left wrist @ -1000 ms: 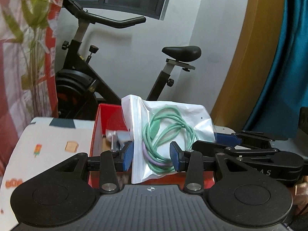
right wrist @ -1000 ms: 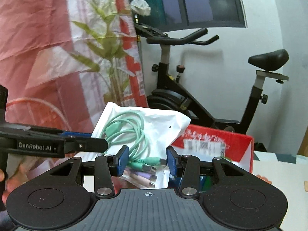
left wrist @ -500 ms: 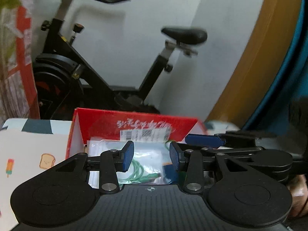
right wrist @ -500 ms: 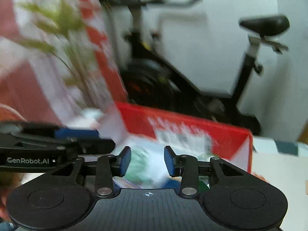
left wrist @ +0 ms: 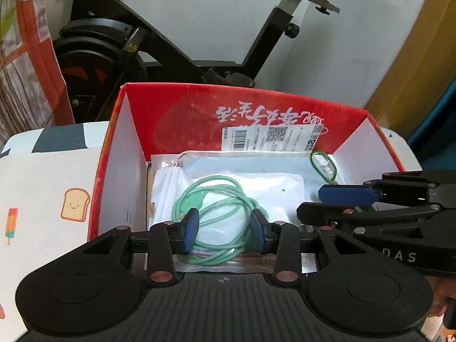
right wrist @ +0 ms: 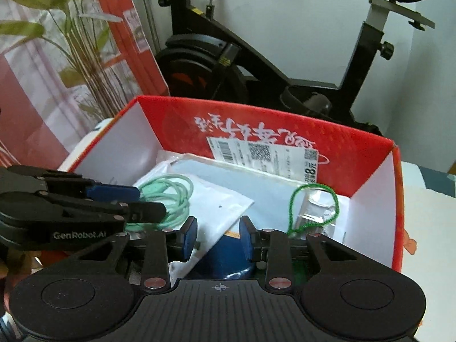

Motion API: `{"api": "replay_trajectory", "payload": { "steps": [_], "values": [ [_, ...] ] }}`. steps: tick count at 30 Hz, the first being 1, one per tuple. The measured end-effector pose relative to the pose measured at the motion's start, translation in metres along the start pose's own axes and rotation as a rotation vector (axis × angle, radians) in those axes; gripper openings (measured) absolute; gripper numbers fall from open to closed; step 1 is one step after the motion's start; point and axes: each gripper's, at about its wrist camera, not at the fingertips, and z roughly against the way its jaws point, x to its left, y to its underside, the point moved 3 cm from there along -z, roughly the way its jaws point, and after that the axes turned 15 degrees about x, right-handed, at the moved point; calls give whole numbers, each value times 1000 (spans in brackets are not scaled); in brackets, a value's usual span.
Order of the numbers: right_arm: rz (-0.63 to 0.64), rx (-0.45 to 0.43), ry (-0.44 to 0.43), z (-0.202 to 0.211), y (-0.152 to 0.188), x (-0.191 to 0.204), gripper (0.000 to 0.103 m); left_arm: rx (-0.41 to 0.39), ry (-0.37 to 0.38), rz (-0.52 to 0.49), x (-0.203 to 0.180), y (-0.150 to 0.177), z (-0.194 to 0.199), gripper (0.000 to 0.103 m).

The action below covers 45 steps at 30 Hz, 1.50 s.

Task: Organize soft objects
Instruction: 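Lift the cable packet with both tools and lower it into the red box, then open both tools and withdraw them from the box, then reach down and grasp the black glove with both tools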

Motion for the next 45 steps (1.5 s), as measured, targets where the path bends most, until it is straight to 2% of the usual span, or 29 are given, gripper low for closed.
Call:
{"api": "replay_trajectory", "payload": {
  "steps": [8,12,14,16,17,22,28,32,35,38,45],
  "values": [
    [-27,-27,3,13,11,-7,31,10,-26,-15,-6,-2,-4,42],
    [-31,-92,-17,31,26,-8,38,-60,-23,-46,-11,9,11,44],
    [-32,-140,-15,42,36,-8,42,-109,-26,-55,-14,18,24,54],
    [-39,-186,-13,51,47,-9,53,-167,-27,-56,-17,30,39,60],
    [-46,-211,-14,57,53,-9,55,-194,-31,-57,-18,37,47,61],
    [-63,-337,-30,81,86,-11,58,-320,-66,-80,-28,78,81,63],
    [-78,-455,-18,99,131,-16,59,-385,-44,-14,-27,134,94,63],
    [-93,-492,-2,100,161,-20,59,-386,-38,24,-24,164,90,64],
    [-106,-507,5,97,181,-20,64,-372,0,60,-18,180,80,68],
    [-142,-520,-4,92,199,-23,66,-324,-20,54,-20,191,64,68],
    [-169,-443,-20,65,220,-25,66,-244,18,68,-19,203,33,68]
  ]
}}
